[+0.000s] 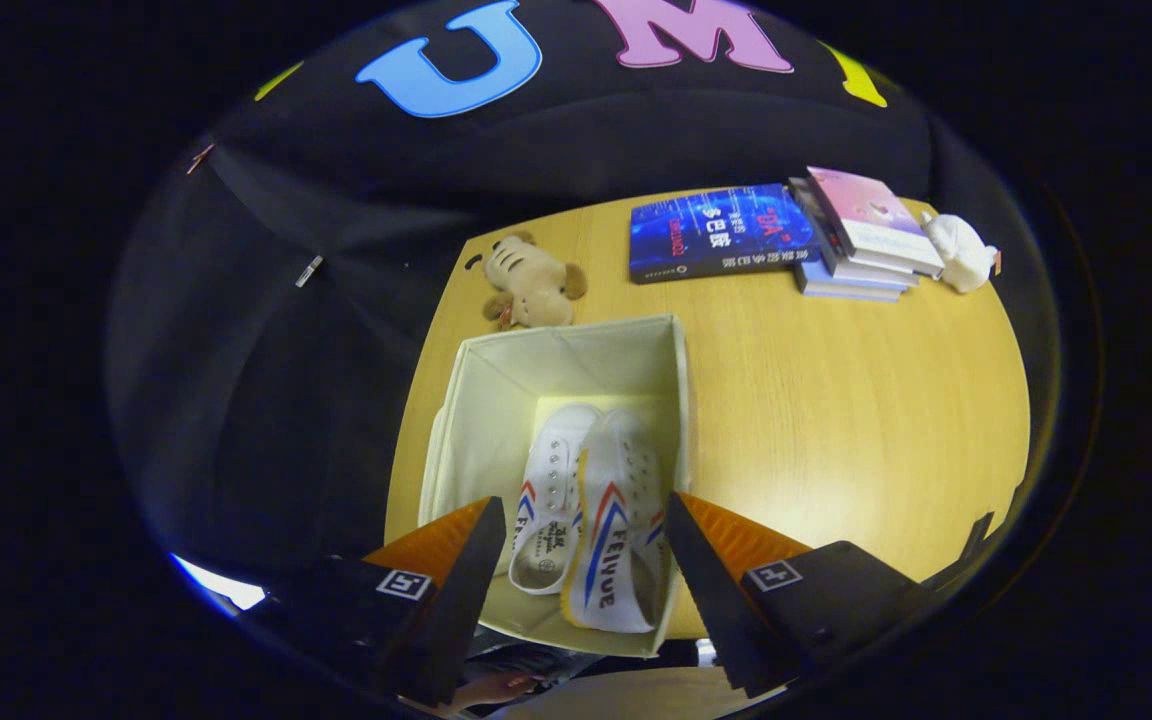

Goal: Open the storage box then place both shoes into the box .Put the left shoe in first, then the right shoe, with the right side of both shoes facing outward in a uniform manner.

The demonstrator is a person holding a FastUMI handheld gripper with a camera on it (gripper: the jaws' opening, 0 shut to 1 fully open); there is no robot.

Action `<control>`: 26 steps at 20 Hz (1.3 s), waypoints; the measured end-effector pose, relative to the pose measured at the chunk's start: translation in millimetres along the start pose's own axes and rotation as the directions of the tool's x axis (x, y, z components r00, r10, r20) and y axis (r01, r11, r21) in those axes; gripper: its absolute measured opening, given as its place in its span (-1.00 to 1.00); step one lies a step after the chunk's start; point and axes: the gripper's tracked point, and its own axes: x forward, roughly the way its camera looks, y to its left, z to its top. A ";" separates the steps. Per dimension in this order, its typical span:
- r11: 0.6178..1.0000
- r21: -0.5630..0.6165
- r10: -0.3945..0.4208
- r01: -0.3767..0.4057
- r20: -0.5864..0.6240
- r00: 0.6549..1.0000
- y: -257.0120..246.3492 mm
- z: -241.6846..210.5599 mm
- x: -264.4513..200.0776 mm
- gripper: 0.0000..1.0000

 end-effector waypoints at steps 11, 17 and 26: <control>0.976 -0.020 -0.182 0.216 0.463 0.867 -113.5 94.1 -131.0 0.98; 0.979 -0.026 -0.127 0.204 0.706 0.697 -161.8 149.5 -214.8 0.97; 0.988 -0.083 -0.010 0.134 0.815 0.579 -232.5 163.2 -265.7 0.96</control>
